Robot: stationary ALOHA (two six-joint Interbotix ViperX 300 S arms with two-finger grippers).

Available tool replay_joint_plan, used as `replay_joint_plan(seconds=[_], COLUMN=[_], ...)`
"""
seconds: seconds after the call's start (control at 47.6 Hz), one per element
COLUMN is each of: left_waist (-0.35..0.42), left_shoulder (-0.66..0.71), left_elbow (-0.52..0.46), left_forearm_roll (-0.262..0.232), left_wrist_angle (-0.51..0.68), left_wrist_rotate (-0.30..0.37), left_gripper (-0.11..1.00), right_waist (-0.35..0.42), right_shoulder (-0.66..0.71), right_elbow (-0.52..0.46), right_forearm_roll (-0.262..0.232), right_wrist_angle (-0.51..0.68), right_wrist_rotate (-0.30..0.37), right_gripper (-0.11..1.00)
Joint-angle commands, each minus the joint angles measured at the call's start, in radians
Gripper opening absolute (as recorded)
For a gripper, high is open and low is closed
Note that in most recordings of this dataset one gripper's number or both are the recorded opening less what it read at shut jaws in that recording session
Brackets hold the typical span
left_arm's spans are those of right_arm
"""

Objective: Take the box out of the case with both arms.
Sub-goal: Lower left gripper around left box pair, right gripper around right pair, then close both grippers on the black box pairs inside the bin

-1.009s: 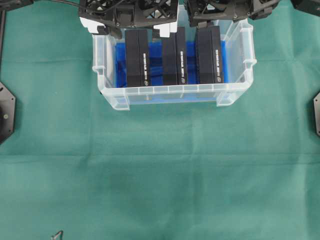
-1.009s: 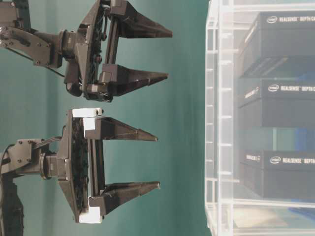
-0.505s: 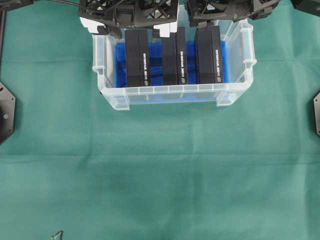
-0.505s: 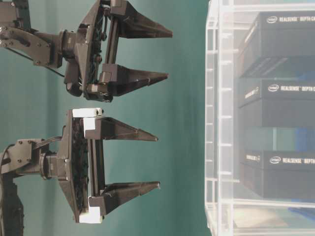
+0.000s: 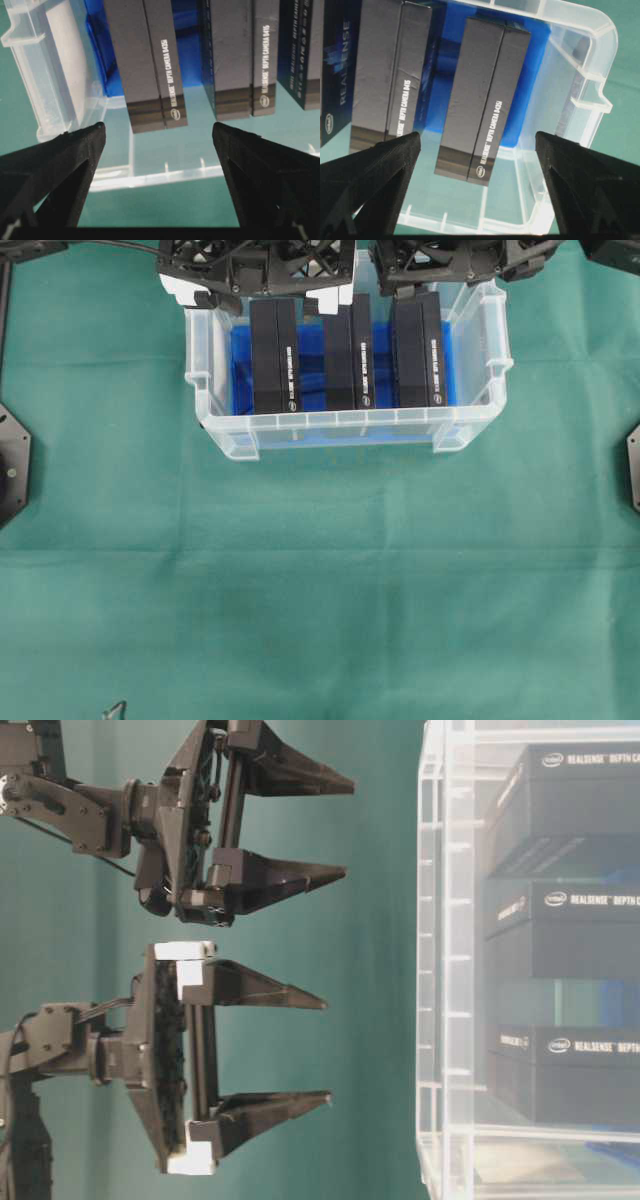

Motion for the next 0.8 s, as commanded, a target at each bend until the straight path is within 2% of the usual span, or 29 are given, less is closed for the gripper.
replay_joint_plan(seconds=[0.0, 0.357, 0.778], left_waist=[0.002, 0.009, 0.017], left_shoulder=[-0.025, -0.051, -0.055], left_elbow=[0.009, 0.133, 0.276], left_forearm_roll=[0.011, 0.011, 0.011], left_wrist_angle=[-0.026, -0.107, -0.273], left_wrist_rotate=[-0.002, -0.028, -0.048], left_gripper=[0.84, 0.84, 0.84], right_waist=[0.003, 0.005, 0.005], right_shoulder=[-0.006, 0.012, 0.014], right_elbow=[-0.003, 0.043, 0.167], right_forearm_roll=[-0.002, -0.002, -0.003], right_wrist_angle=[-0.018, -0.075, -0.195], right_wrist_rotate=[0.002, 0.002, 0.020], right_gripper=[0.93, 0.93, 0.93])
